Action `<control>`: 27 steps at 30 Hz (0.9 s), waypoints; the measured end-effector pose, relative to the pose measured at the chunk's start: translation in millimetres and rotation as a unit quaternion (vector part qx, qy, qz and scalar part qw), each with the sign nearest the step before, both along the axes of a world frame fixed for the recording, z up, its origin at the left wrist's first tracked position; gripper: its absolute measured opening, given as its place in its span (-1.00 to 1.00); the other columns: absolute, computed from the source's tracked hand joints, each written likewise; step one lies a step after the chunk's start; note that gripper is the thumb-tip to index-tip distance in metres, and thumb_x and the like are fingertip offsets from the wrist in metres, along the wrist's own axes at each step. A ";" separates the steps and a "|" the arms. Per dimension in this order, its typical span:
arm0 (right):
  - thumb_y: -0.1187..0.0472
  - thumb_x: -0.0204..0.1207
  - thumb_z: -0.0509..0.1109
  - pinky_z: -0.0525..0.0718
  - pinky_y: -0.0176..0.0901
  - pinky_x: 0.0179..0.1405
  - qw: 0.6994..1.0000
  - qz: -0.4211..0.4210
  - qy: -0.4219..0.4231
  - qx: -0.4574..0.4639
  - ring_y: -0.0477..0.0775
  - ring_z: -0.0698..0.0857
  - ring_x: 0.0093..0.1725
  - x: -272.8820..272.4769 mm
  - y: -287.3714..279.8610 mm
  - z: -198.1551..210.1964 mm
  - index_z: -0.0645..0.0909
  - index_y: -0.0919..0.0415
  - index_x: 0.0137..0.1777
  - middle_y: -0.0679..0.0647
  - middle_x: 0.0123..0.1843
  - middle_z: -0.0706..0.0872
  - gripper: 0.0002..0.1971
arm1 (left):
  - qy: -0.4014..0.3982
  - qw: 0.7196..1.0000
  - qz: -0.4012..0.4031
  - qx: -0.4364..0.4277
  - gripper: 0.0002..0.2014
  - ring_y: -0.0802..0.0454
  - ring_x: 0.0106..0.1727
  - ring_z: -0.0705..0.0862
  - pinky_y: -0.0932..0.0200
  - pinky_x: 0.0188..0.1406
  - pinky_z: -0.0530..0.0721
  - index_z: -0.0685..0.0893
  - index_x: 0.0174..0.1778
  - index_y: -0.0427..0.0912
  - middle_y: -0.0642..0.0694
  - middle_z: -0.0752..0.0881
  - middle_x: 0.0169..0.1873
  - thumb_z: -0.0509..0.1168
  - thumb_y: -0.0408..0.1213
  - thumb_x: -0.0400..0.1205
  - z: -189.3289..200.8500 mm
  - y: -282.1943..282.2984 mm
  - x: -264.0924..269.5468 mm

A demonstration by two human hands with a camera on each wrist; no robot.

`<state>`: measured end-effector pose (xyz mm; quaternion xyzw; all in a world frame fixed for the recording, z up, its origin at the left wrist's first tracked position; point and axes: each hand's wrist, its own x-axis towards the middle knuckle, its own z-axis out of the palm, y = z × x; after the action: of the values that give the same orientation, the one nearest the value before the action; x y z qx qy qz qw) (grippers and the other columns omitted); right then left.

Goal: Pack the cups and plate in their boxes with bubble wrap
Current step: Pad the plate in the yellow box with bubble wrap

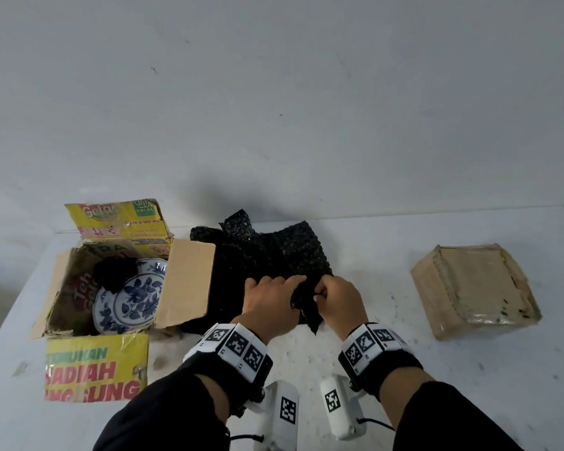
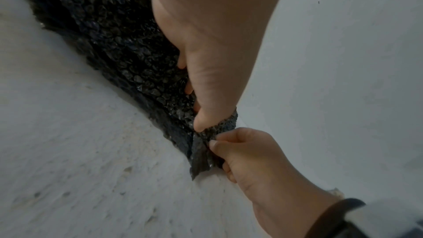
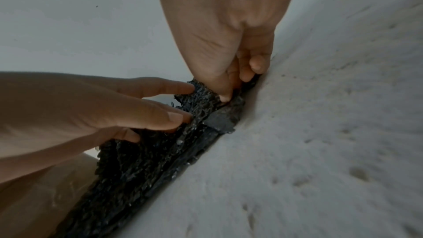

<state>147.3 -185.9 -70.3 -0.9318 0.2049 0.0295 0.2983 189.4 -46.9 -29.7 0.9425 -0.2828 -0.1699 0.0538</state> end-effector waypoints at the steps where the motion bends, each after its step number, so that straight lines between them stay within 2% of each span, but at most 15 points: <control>1: 0.33 0.47 0.30 0.37 -0.21 -0.28 1.000 -0.001 0.000 -0.004 0.12 0.62 -0.15 -2.6 2.2 -0.3 0.61 0.22 -0.11 0.15 -0.09 0.70 -0.92 | -0.007 1.000 -0.001 0.007 -0.39 -0.06 0.34 0.46 -0.06 0.35 0.24 0.16 0.57 0.23 0.03 0.57 0.29 0.19 -0.04 0.59 -0.9 0.1 -1.6; 6: 0.27 0.54 0.20 0.38 -0.19 -0.27 0.998 0.029 -0.003 -0.052 0.11 0.61 -0.09 -14.6 6.0 15.8 0.58 0.19 -0.04 0.09 -0.04 0.64 -0.88 | -0.037 0.999 0.001 0.006 -0.36 -0.07 0.33 0.44 -0.02 0.30 0.32 0.20 0.56 0.25 -0.02 0.46 0.33 0.27 0.02 0.55 -0.2 -0.8 -10.1; 9: 0.29 0.54 0.21 0.39 -0.16 -0.29 0.988 0.062 -0.064 -0.127 0.10 0.50 -0.04 -17.3 2.3 37.4 0.53 0.18 0.00 0.09 -0.02 0.52 -0.89 | -0.074 0.996 0.008 -0.042 -0.40 -0.06 0.25 0.44 0.02 0.21 0.36 0.25 0.54 0.23 -0.03 0.43 0.27 0.23 -0.05 0.55 10.1 -1.3 -12.3; 11: 0.38 0.49 0.23 0.37 -0.14 -0.36 0.982 0.061 -0.118 -0.133 0.13 0.45 -0.08 -17.4 -2.0 54.9 0.50 0.22 -0.04 0.14 -0.04 0.45 -0.89 | -0.091 0.992 0.017 -0.081 -0.43 -0.06 0.23 0.43 0.03 0.16 0.35 0.32 0.51 0.20 -0.01 0.42 0.26 0.22 -0.10 0.54 21.1 -1.9 -10.8; 14: 0.49 0.47 0.18 0.27 -0.24 -0.45 0.978 0.057 -0.183 -0.080 0.07 0.45 -0.23 -15.5 -9.3 82.5 0.39 0.22 -0.10 0.11 -0.09 0.43 -0.84 | -0.115 0.981 0.034 -0.155 -0.58 -0.05 0.26 0.44 0.04 0.14 0.34 0.49 0.35 0.16 0.05 0.45 0.28 0.25 -0.10 0.54 42.4 -3.4 -6.4; 16: 0.48 0.52 0.14 0.34 -0.21 -0.44 0.975 0.044 -0.219 -0.020 0.04 0.47 -0.31 -13.5 -11.6 101.9 0.32 0.20 -0.12 0.10 -0.12 0.50 -0.84 | -0.121 0.972 0.039 -0.196 -0.67 -0.06 0.31 0.44 0.04 0.15 0.32 0.54 0.23 0.08 0.08 0.46 0.33 0.28 -0.12 0.53 59.0 -3.2 -3.5; 19: 0.42 0.58 0.13 0.64 0.09 -0.23 0.960 0.038 -0.271 0.052 0.20 0.66 -0.16 -11.2 -9.4 131.8 0.35 0.18 -0.09 0.20 -0.10 0.69 -0.87 | -0.123 0.966 0.010 -0.227 -0.66 -0.06 0.52 0.28 -0.05 0.29 0.28 0.53 0.14 -0.01 0.05 0.31 0.55 0.33 -0.18 0.45 84.2 1.8 1.3; 20: 0.43 0.58 0.14 0.67 0.11 -0.16 0.955 0.044 -0.284 0.071 0.21 0.68 -0.12 -10.6 -6.7 141.7 0.36 0.15 -0.09 0.20 -0.10 0.71 -0.85 | -0.115 0.966 -0.007 -0.233 -0.65 -0.04 0.58 0.21 -0.09 0.34 0.26 0.53 0.14 -0.02 0.04 0.27 0.59 0.34 -0.18 0.42 92.9 5.2 3.1; 21: 0.45 0.57 0.15 0.68 0.09 -0.12 0.951 0.049 -0.293 0.090 0.18 0.69 -0.10 -9.6 -4.7 150.4 0.36 0.12 -0.11 0.20 -0.10 0.71 -0.81 | -0.095 0.965 -0.023 -0.243 -0.63 -0.05 0.59 0.21 -0.12 0.37 0.26 0.52 0.13 -0.03 0.02 0.30 0.57 0.33 -0.17 0.39 100.9 8.7 5.2; 22: 0.47 0.56 0.16 0.67 0.04 -0.08 0.945 0.050 -0.302 0.113 0.16 0.69 -0.09 -8.6 -1.1 160.0 0.37 0.09 -0.13 0.19 -0.10 0.71 -0.77 | -0.065 0.961 -0.039 -0.266 -0.61 -0.09 0.54 0.33 -0.12 0.34 0.32 0.52 0.09 -0.03 0.00 0.45 0.47 0.30 -0.13 0.34 108.6 14.7 7.0; 23: 0.49 0.55 0.16 0.65 -0.02 -0.05 0.940 0.046 -0.306 0.142 0.13 0.69 -0.08 -8.2 3.1 169.1 0.39 0.07 -0.15 0.17 -0.10 0.71 -0.74 | -0.031 0.951 -0.050 -0.303 -0.63 -0.14 0.35 0.51 -0.09 0.23 0.44 0.51 0.02 -0.01 -0.01 0.62 0.24 0.26 -0.08 0.28 115.3 21.7 8.5; 24: 0.51 0.54 0.16 0.63 -0.06 -0.03 0.934 0.040 -0.308 0.175 0.11 0.68 -0.08 -7.9 7.6 177.8 0.41 0.06 -0.18 0.15 -0.11 0.70 -0.71 | 0.001 0.940 -0.052 -0.337 -0.68 -0.17 0.08 0.61 -0.05 0.04 0.52 0.46 -0.09 0.04 0.00 0.67 -0.05 0.23 -0.06 0.24 122.2 29.1 9.2; 25: 0.53 0.51 0.15 0.62 -0.08 -0.01 0.926 0.035 -0.310 0.213 0.09 0.67 -0.10 -7.6 12.9 186.3 0.45 0.05 -0.20 0.13 -0.13 0.68 -0.69 | 0.022 0.933 -0.051 -0.355 -0.73 -0.21 -0.13 0.59 -0.02 -0.14 0.52 0.38 -0.17 0.04 0.02 0.60 -0.27 0.22 -0.08 0.23 126.8 36.9 10.4; 27: 0.51 0.45 0.14 0.58 -0.08 -0.04 0.901 0.028 -0.298 0.314 0.04 0.62 -0.16 -5.9 24.8 201.6 0.51 0.12 -0.23 0.08 -0.20 0.65 -0.73 | 0.015 0.928 -0.044 -0.371 -0.75 -0.20 -0.27 0.50 -0.03 -0.28 0.48 0.36 -0.19 -0.06 0.04 0.50 -0.39 0.24 -0.21 0.27 135.0 52.9 12.3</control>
<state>141.4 -161.1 131.3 -0.7606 0.0599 -0.1787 0.6213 201.7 6.0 105.3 0.8395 -0.3655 -0.0688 0.3961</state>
